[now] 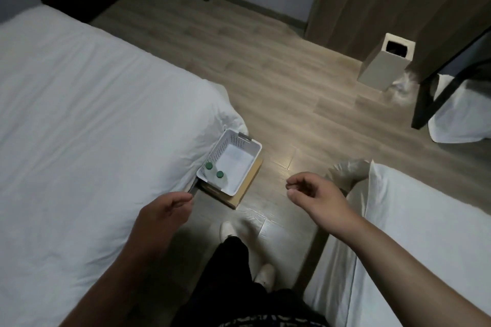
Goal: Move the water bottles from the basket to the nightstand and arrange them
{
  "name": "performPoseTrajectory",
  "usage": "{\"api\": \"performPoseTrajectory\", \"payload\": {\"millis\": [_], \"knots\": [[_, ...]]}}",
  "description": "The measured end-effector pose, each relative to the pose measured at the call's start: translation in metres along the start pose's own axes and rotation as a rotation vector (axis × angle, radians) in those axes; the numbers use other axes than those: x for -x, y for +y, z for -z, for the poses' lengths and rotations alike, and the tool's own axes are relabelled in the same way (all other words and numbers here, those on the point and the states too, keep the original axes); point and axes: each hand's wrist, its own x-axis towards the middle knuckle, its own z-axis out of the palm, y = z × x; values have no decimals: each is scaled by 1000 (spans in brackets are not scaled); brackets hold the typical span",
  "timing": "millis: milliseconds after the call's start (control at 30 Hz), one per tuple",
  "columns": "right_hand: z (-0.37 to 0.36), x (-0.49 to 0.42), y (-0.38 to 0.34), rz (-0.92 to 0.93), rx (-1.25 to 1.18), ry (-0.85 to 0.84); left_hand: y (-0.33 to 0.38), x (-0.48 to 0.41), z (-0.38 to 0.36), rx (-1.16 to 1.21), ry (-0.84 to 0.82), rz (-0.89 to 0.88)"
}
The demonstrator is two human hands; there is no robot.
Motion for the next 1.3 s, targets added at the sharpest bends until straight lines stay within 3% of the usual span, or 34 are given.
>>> {"api": "performPoseTrajectory", "payload": {"millis": [133, 467, 800, 1000, 1133, 1300], "knots": [[-13, -38, -21, -17, 46, -51, 1, -38, 18, 139, 50, 59], [-57, -167, -49, 22, 221, -171, -36, -106, 35, -3, 16, 194], [-122, -317, 63, -37, 766, -479, -153, -217, 6, -204, -18, 413], [-181, -378, 147, 52, 835, -598, -239, -295, -42, -219, -9, 451], [-225, -399, 197, 123, 787, -656, -278, -337, -66, -305, -38, 355], [-260, -415, 249, 120, 754, -691, -303, -374, -93, -249, 7, 276]]}}
